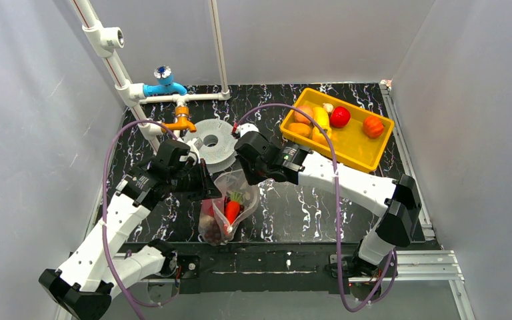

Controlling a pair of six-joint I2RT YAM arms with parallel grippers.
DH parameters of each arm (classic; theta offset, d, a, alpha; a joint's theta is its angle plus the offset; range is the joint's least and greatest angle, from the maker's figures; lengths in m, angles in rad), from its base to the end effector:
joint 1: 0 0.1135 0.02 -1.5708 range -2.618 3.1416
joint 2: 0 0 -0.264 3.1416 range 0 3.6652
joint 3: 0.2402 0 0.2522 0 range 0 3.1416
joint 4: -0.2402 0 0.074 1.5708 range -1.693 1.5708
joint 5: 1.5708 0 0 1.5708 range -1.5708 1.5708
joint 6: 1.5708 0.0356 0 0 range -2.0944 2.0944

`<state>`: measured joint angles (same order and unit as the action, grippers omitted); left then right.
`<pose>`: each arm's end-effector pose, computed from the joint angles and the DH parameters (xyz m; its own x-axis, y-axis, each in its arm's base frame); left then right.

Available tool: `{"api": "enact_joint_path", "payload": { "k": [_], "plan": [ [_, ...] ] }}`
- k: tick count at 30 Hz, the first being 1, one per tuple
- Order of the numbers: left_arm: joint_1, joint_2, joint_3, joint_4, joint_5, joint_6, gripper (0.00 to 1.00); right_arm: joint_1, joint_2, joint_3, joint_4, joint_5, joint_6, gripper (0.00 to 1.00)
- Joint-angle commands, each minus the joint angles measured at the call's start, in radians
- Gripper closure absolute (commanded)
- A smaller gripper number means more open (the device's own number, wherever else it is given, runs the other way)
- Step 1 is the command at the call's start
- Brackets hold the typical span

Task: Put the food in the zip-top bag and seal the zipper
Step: Adjust the zipper food storage bag at the center of the board.

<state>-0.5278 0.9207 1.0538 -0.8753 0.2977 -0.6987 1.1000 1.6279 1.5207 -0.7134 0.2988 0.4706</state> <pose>0.1456 -0.0970 0.3426 -0.8769 -0.2006 -0.4368 0.1361 0.7680 -0.6258 0.1720 0.3149 0.3315 -0.6407 -0.3034 -0.7053 -0.5275 0.8414 0.1172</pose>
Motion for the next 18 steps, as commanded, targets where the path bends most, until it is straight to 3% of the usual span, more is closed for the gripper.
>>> {"api": "enact_joint_path", "payload": {
  "k": [1, 4, 7, 10, 13, 18],
  "plan": [
    [-0.005, -0.011, 0.021, -0.018, 0.009, 0.012, 1.00, 0.003, 0.013, 0.041, 0.019, -0.014, -0.002, 0.80],
    [-0.005, -0.015, 0.019, -0.019, 0.006, 0.013, 1.00, 0.004, 0.016, 0.042, 0.012, -0.006, -0.001, 0.84],
    [-0.005, -0.014, 0.020, -0.022, 0.005, 0.013, 1.00, 0.004, 0.017, 0.093, -0.038, -0.013, 0.010, 0.99],
    [-0.005, -0.015, 0.024, -0.025, 0.002, 0.018, 1.00, -0.006, 0.008, 0.184, -0.098, -0.091, 0.035, 0.99],
    [-0.005, -0.020, 0.034, -0.021, 0.011, 0.030, 1.00, -0.072, 0.004, 0.306, -0.163, -0.333, 0.111, 0.99],
    [-0.005, -0.072, 0.042, 0.073, 0.101, 0.038, 1.00, -0.202, -0.041, 0.273, -0.055, -0.729, 0.273, 0.99]
  ]
}}
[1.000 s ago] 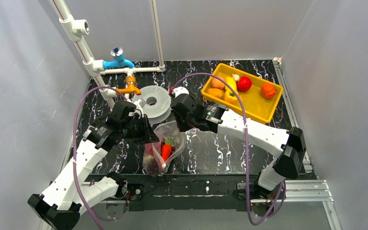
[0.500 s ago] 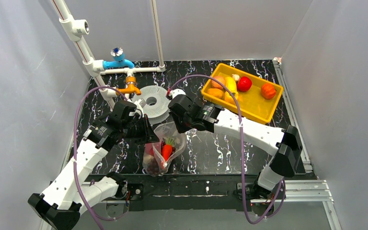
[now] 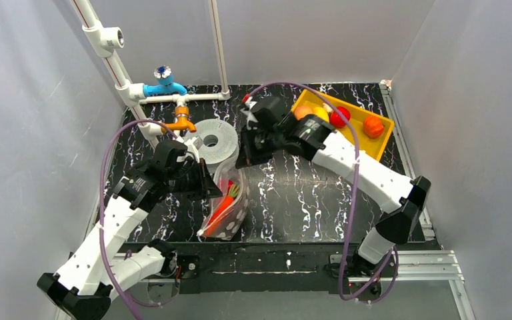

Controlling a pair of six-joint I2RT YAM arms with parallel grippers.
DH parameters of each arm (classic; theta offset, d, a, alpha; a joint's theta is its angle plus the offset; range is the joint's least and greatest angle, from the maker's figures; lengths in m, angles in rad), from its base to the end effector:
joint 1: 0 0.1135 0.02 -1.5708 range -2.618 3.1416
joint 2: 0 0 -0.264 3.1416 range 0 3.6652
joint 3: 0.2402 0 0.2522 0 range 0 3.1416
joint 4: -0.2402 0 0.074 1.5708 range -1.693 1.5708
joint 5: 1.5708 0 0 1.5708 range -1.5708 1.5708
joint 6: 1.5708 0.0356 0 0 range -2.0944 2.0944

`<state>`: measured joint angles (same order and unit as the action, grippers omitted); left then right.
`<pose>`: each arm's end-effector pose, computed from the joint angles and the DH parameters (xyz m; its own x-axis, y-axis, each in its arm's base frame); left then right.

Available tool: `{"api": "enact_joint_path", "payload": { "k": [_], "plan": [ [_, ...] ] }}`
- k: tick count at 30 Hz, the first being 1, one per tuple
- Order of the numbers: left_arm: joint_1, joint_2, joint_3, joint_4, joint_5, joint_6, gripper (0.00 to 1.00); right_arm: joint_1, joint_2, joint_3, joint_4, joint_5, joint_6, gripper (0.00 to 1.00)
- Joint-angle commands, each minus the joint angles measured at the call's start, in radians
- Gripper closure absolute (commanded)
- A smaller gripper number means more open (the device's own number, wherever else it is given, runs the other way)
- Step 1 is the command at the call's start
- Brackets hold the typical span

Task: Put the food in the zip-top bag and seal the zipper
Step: Adjust the zipper food storage bag at the center of the board.

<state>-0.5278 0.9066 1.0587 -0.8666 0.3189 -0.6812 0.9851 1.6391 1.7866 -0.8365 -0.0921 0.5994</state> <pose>0.1427 -0.0961 0.3472 -0.8697 -0.1851 -0.4575 0.1740 0.7524 -0.6353 0.1941 0.2985 0.4026 -0.7804 -0.1603 -0.6043 -0.5193 0.7045 0.4837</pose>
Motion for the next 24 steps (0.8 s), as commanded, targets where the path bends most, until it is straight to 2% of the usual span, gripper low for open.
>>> {"api": "enact_joint_path", "payload": {
  "k": [1, 4, 7, 10, 14, 20, 24],
  "plan": [
    [-0.005, -0.076, 0.033, 0.082, 0.092, 0.012, 1.00, -0.102, -0.053, -0.011, 0.091, -0.380, 0.165, 0.99],
    [-0.005, -0.085, 0.001, 0.089, 0.076, -0.006, 1.00, -0.133, -0.041, -0.070, 0.140, -0.429, 0.193, 0.99],
    [-0.005, -0.048, -0.015, 0.023, 0.039, -0.019, 1.00, -0.166, -0.018, -0.101, 0.153, -0.464, 0.193, 0.99],
    [-0.005, -0.036, -0.029, 0.007, 0.038, -0.026, 1.00, -0.168, -0.012, -0.077, 0.099, -0.394, 0.141, 0.99],
    [-0.005, -0.039, -0.014, 0.004, 0.031, -0.021, 1.00, -0.174, -0.014, -0.016, 0.059, -0.390, 0.106, 0.99],
    [-0.005, -0.006, 0.004, 0.012, 0.047, -0.012, 1.00, -0.178, -0.029, -0.025, 0.163, -0.519, 0.171, 0.96],
    [-0.005, -0.013, 0.013, 0.015, 0.047, -0.012, 1.00, -0.185, -0.025, -0.074, 0.191, -0.533, 0.185, 0.94]
  ]
}}
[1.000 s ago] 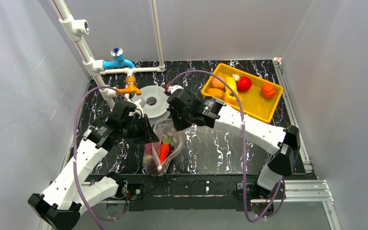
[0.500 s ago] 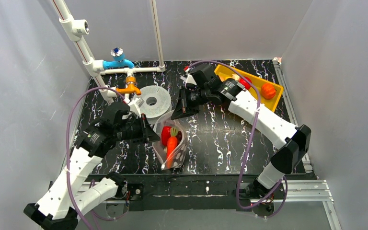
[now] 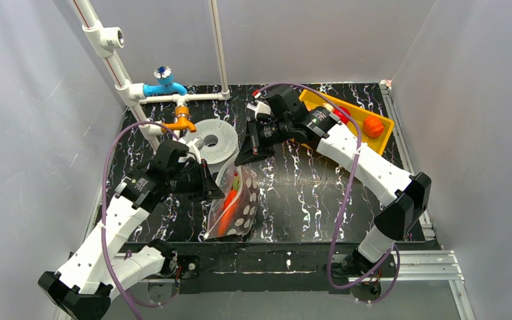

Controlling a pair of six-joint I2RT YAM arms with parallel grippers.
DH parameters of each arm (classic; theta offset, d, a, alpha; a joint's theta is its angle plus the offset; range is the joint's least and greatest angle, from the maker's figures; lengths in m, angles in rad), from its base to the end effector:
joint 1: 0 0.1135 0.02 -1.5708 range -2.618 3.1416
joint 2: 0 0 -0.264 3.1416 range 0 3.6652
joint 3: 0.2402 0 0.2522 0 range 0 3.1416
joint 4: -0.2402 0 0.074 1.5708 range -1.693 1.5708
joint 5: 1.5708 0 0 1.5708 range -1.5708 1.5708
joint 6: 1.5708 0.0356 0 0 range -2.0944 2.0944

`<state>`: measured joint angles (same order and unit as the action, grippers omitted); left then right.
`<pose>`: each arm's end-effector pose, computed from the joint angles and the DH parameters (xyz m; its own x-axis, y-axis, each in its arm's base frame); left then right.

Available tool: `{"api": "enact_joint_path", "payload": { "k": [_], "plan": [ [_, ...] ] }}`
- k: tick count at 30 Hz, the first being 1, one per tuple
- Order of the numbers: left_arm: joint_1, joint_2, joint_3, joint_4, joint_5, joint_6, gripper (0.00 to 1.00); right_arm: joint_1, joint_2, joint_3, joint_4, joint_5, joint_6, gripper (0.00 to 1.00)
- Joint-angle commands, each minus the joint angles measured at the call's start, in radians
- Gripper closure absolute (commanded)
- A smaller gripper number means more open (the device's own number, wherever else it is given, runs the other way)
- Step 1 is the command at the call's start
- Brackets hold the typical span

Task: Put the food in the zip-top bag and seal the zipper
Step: Adjust the zipper food storage bag at the center of the board, then pick up the fake vegetable from the bin.

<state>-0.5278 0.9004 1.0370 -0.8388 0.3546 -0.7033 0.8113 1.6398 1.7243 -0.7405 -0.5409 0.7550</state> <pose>0.1428 -0.0975 0.3438 -0.8792 -0.1895 -0.4372 0.1740 0.7265 -0.6648 0.2346 0.2737 0.3936 -0.9244 -0.1204 -0.3619 -0.3695 0.5175 0.7718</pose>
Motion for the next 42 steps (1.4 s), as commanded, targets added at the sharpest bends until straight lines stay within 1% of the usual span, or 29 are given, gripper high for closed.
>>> {"api": "enact_joint_path", "payload": {
  "k": [1, 4, 7, 12, 17, 24, 28, 30, 32, 36, 38, 40, 42],
  "plan": [
    [-0.005, -0.010, 0.037, -0.016, 0.011, 0.012, 1.00, -0.012, -0.027, -0.021, 0.097, -0.077, 0.027, 0.92],
    [-0.005, -0.018, 0.036, -0.022, 0.008, 0.013, 1.00, -0.013, -0.032, -0.028, 0.072, -0.030, -0.001, 0.84],
    [-0.005, -0.020, 0.032, -0.023, 0.005, 0.010, 1.00, -0.010, -0.037, -0.009, 0.004, 0.048, -0.056, 0.76],
    [-0.004, -0.017, 0.033, -0.018, 0.002, 0.010, 1.00, 0.003, -0.068, -0.005, -0.094, 0.175, -0.129, 0.67],
    [-0.005, -0.015, 0.034, -0.015, -0.002, 0.008, 1.00, 0.006, -0.111, -0.024, -0.126, 0.265, -0.175, 0.58],
    [-0.004, -0.021, 0.044, -0.028, -0.019, 0.006, 1.00, -0.005, -0.150, 0.039, -0.169, 0.387, -0.276, 0.42],
    [-0.005, -0.021, 0.043, -0.031, -0.019, 0.005, 1.00, -0.074, -0.158, 0.045, -0.164, 0.423, -0.292, 0.41],
    [-0.005, -0.023, 0.041, -0.030, -0.019, 0.005, 1.00, -0.122, -0.160, 0.018, -0.140, 0.455, -0.299, 0.40],
    [-0.005, -0.024, 0.039, -0.031, -0.019, 0.005, 1.00, -0.170, -0.159, -0.017, -0.106, 0.486, -0.310, 0.37],
    [-0.005, -0.026, 0.042, -0.036, -0.017, 0.005, 1.00, -0.297, -0.125, -0.085, -0.028, 0.493, -0.317, 0.32],
    [-0.005, -0.026, 0.046, -0.042, -0.019, 0.008, 1.00, -0.357, -0.085, -0.094, -0.014, 0.507, -0.319, 0.26],
    [-0.005, -0.026, 0.048, -0.047, -0.022, 0.011, 1.00, -0.391, -0.039, -0.084, -0.019, 0.572, -0.339, 0.17],
    [-0.005, -0.026, 0.051, -0.050, -0.023, 0.015, 1.00, -0.412, 0.015, -0.064, -0.033, 0.664, -0.361, 0.05]
  ]
}}
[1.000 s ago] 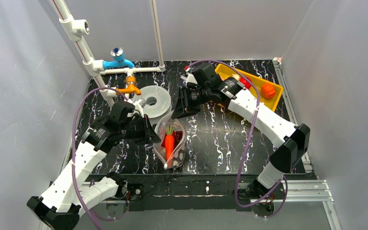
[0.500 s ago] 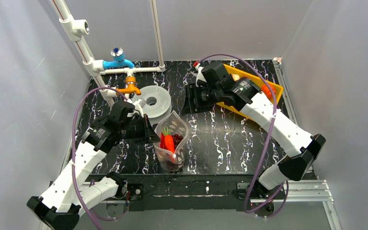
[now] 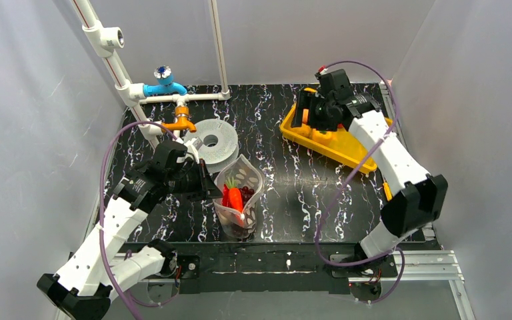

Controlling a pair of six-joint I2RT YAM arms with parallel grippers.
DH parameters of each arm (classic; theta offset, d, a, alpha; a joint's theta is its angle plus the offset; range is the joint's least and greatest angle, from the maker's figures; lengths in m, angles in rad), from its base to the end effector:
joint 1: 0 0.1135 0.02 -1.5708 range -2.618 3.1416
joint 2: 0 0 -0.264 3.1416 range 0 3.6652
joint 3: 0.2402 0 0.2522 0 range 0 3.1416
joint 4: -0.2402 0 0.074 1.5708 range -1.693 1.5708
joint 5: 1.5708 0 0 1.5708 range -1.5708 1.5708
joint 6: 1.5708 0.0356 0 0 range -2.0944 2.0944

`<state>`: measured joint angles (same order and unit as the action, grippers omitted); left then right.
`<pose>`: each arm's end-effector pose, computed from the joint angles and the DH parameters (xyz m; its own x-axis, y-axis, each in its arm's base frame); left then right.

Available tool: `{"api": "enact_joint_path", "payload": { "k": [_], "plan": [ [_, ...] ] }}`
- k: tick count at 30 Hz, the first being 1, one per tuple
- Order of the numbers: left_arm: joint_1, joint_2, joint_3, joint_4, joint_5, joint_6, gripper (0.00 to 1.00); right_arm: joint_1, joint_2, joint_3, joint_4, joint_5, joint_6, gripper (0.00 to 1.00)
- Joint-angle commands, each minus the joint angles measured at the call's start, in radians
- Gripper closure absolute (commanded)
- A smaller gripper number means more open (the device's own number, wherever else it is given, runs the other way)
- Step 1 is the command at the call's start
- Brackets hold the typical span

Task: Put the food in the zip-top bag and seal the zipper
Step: Pick up the fake vegetable from the bin.

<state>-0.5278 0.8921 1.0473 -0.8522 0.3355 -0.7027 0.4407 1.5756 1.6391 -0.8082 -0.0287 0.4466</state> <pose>0.1406 -0.0955 0.3471 -0.8715 -0.1983 -0.4485 0.1709 0.7344 -0.6568 0.3093 0.1470 0.3786 -0.7453 0.1258 -0.6548 -0.1370 0.9322 0.3351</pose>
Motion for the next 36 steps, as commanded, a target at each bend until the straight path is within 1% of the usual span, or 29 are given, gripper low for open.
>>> {"api": "enact_joint_path", "payload": {
  "k": [1, 4, 8, 15, 24, 34, 36],
  "plan": [
    [-0.005, -0.016, 0.040, -0.037, -0.003, 0.016, 1.00, -0.049, 0.108, 0.035, 0.028, 0.186, -0.068, 0.02],
    [-0.005, -0.014, 0.041, -0.037, -0.003, 0.019, 1.00, -0.074, 0.195, 0.086, -0.002, 0.255, -0.093, 0.02],
    [-0.005, -0.011, 0.043, -0.040, -0.002, 0.022, 1.00, -0.113, 0.283, 0.132, -0.023, 0.294, -0.096, 0.02],
    [-0.005, -0.014, 0.048, -0.051, -0.011, 0.028, 1.00, -0.158, 0.350, 0.143, -0.021, 0.343, -0.140, 0.02],
    [-0.005, -0.001, 0.054, -0.051, -0.006, 0.031, 1.00, -0.176, 0.398, 0.131, 0.013, 0.225, -0.168, 0.02],
    [-0.005, -0.006, 0.050, -0.054, -0.005, 0.030, 1.00, -0.184, 0.464, 0.129, 0.019, 0.222, -0.159, 0.02],
    [-0.005, -0.005, 0.047, -0.054, -0.004, 0.030, 1.00, -0.188, 0.476, 0.132, 0.021, 0.212, -0.158, 0.05]
  ]
}}
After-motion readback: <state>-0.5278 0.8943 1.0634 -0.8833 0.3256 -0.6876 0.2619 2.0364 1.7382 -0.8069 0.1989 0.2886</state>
